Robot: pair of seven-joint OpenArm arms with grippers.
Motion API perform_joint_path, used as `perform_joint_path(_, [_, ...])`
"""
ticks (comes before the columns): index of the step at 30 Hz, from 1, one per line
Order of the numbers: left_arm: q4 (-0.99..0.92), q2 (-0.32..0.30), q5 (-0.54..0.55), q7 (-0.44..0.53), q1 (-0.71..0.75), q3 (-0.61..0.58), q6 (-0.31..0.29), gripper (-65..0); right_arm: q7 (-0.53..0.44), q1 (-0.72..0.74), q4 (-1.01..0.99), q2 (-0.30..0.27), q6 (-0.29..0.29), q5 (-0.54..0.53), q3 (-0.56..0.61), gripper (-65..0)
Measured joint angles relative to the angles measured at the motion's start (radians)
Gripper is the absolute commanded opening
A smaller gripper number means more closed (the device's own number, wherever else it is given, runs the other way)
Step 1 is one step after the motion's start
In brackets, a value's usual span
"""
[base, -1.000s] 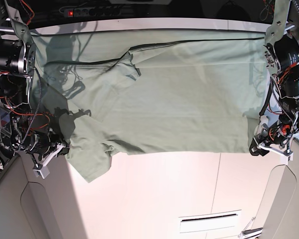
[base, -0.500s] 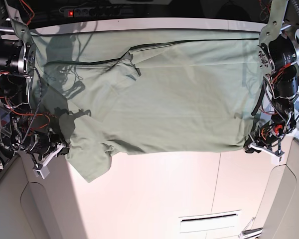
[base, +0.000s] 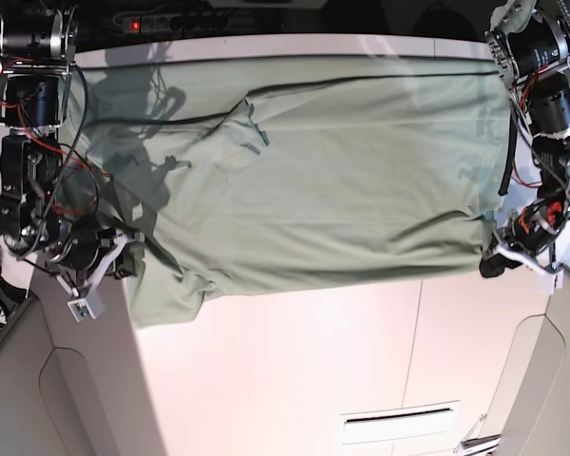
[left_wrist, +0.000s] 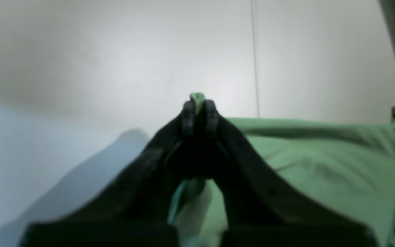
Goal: Fold the T-shirt properly
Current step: 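Grasp the hem side with both grippers and fold it toward the collar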
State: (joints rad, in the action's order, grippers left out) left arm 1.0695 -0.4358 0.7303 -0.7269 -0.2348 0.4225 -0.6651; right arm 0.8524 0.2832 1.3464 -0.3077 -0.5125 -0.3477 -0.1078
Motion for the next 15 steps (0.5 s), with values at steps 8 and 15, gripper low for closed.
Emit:
perform_joint_path(8, [0.338, -0.002, 0.147, -0.187, 0.206, 0.167, -0.005, -65.0, 0.131, -0.181, 0.349, -0.002, -0.002, -0.012, -0.029, -65.0])
perform_joint_path(15, [0.431, -0.002, 0.213, -0.315, 0.334, 0.214, -0.006, -65.0, 0.22, -0.327, 0.456, -0.002, 0.0, -0.056, -0.138, -65.0])
